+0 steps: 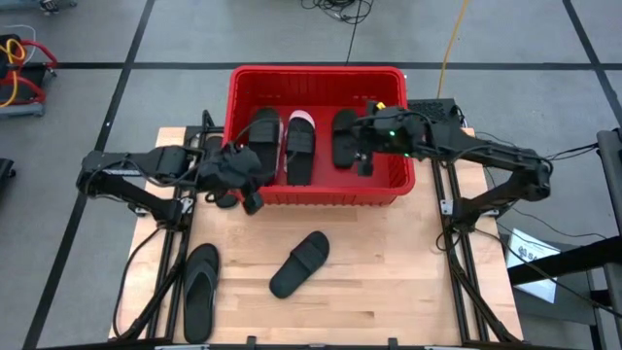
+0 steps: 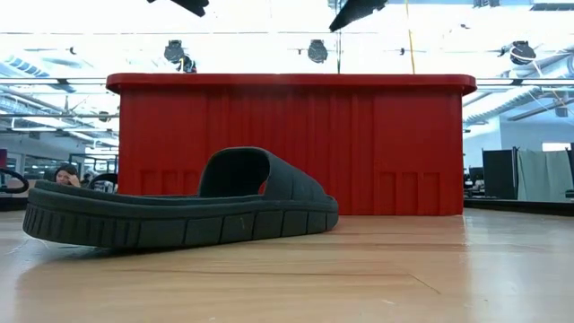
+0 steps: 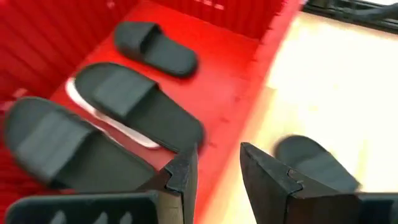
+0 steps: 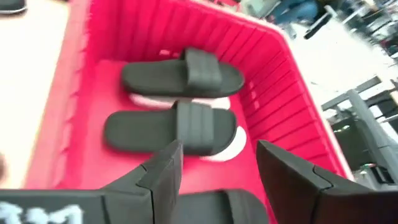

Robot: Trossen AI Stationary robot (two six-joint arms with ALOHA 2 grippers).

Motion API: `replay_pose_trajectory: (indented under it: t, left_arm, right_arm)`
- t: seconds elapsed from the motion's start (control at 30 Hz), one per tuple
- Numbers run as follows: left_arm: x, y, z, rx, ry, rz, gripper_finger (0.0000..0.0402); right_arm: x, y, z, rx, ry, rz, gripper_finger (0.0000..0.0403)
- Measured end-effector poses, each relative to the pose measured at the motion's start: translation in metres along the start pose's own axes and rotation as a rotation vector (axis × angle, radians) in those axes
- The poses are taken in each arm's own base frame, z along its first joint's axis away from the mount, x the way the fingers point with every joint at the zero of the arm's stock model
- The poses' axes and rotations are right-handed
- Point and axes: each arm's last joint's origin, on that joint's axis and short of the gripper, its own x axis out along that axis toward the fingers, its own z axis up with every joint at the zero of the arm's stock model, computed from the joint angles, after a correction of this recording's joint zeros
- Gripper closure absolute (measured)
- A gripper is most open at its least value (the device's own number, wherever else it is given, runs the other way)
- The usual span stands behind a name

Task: Pick and place slides into bin
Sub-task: Put the black slide into the red bin

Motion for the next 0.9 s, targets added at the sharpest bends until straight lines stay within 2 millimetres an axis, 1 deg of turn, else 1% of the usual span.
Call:
replay_pose_trajectory:
  t: [0.07, 0.2, 0.37, 0.43, 0.57, 0.7, 0.9]
  left_arm:
    - [-0.004, -0.009, -0.004, 0.006, 0.007, -0.028, 0.0284]
    - [-0.004, -0.036, -0.015, 0.091, 0.036, -0.089, 0.0284]
    - [0.006, -0.072, -0.030, 0.165, 0.095, -0.138, 0.0284]
    - [0.012, -0.087, -0.037, 0.202, 0.126, -0.148, 0.0284]
    - [0.027, -0.112, -0.052, 0.254, 0.187, -0.151, 0.0284]
    - [0.047, -0.129, -0.063, 0.307, 0.243, -0.120, 0.0284]
    - [0.079, -0.149, -0.081, 0.383, 0.323, -0.071, 0.0284]
  right_arm:
    - [-0.010, 0.004, -0.001, -0.006, 0.007, 0.024, 0.0206]
    - [-0.028, 0.013, -0.003, -0.027, 0.021, 0.071, 0.0206]
    - [-0.045, 0.021, -0.005, -0.040, 0.026, 0.142, 0.0206]
    - [-0.052, 0.024, -0.008, -0.046, 0.024, 0.204, 0.0206]
    - [-0.065, 0.025, -0.008, -0.021, -0.034, 0.295, 0.0206]
    - [-0.074, 0.023, -0.009, -0.005, -0.066, 0.317, 0.0206]
    - [-0.080, 0.021, -0.010, -0.002, -0.081, 0.307, 0.0206]
